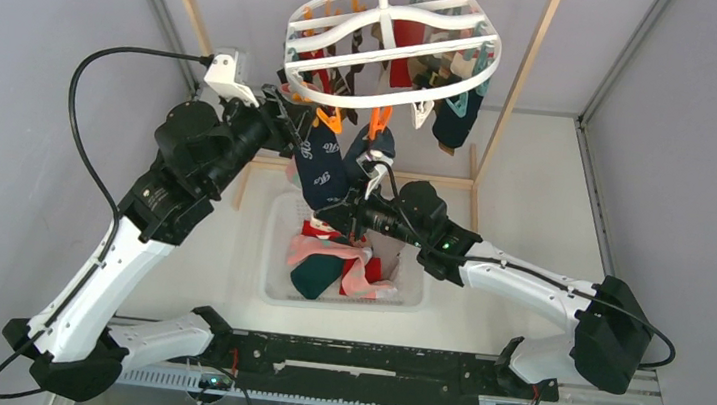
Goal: Remove the socks clipped to the hanger
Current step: Remove the sock from the hanger.
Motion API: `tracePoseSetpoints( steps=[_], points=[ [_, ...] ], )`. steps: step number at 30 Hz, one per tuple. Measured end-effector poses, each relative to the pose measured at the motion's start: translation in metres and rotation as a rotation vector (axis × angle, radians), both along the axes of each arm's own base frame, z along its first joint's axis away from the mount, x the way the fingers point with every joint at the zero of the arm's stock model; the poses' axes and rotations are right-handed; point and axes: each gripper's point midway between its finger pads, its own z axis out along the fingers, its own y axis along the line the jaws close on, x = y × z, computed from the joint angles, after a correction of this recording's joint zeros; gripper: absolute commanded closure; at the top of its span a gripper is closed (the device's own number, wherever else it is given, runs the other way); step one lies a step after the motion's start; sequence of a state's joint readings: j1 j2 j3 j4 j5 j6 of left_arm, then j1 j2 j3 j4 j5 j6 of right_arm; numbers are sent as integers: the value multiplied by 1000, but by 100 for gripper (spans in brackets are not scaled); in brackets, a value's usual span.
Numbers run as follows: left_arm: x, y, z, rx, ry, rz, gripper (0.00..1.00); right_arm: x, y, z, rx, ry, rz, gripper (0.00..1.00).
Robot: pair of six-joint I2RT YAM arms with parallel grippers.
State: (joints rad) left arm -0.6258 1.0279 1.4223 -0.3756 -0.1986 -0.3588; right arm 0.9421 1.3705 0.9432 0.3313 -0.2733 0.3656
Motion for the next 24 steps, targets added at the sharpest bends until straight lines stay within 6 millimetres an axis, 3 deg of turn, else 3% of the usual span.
tracePoseSetpoints(
  steps=[13,20,24],
  points=[
    [-1,-5,14,-61,-28,-21,43,-1,0,0,6,-2,6,100],
    [-1,-5,17,-72,-38,-21,53,-1,-1,-2,2,3,7,100],
    [-1,-5,18,-76,-39,-22,68,-1,-1,-2,3,4,11,100]
  ],
)
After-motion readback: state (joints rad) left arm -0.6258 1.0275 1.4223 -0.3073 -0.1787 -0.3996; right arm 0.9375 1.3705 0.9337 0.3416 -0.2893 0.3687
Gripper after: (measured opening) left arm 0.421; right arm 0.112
